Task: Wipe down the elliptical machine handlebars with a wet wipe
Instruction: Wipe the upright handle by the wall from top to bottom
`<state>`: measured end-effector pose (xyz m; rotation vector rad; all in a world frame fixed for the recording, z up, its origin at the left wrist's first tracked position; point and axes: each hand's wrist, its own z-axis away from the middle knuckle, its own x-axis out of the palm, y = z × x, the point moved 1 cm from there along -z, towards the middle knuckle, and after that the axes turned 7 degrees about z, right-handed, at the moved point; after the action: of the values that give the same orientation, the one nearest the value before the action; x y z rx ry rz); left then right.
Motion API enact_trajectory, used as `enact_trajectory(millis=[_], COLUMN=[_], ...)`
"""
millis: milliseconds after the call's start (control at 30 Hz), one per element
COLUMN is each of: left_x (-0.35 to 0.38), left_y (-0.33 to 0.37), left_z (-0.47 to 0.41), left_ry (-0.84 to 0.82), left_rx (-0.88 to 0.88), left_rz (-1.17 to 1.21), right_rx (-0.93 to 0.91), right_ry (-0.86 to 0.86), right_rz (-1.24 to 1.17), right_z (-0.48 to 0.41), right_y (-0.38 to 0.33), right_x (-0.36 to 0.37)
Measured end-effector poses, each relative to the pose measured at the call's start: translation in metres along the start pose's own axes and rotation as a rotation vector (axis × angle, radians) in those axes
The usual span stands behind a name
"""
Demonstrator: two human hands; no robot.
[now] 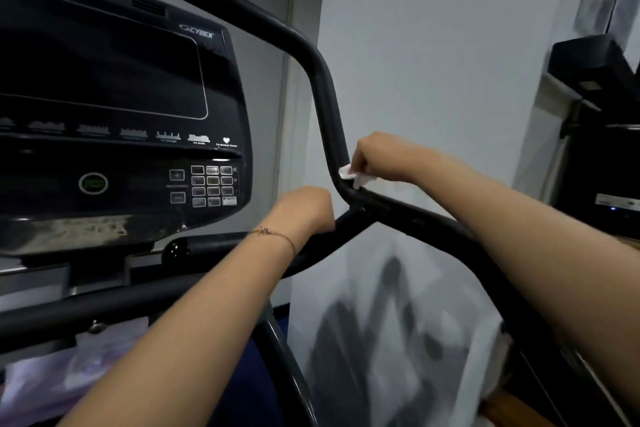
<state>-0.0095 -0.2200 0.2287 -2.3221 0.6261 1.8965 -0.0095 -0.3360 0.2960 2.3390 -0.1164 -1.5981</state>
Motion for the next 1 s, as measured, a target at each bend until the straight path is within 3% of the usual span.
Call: enact_trajectory(millis=[167, 667, 833, 1000], left_x=[0.017, 0.021, 0.023, 0.025], left_y=[0.002, 0.01, 0.005, 0.008], left_z=[0.012, 0.005, 0.002, 0.0], left_ry=[0.101, 0.118, 0.141, 0.145], left_rx=[0.076, 0.003, -0.015, -0.022], left_rz=[-0.153, -0.165, -0.164, -0.191], right_rx=[-0.04, 0.076, 0.085, 0.1], right_ry=[-0.125, -0.035, -0.11, -0.068], right_rz=[-0.116, -0.178, -0.254, -0.229], right_z=[0.024, 0.044, 0.064, 0.058], right_y=[0.014, 0.016, 0.035, 0.029], right_x=[0.009, 0.013, 0.002, 0.009])
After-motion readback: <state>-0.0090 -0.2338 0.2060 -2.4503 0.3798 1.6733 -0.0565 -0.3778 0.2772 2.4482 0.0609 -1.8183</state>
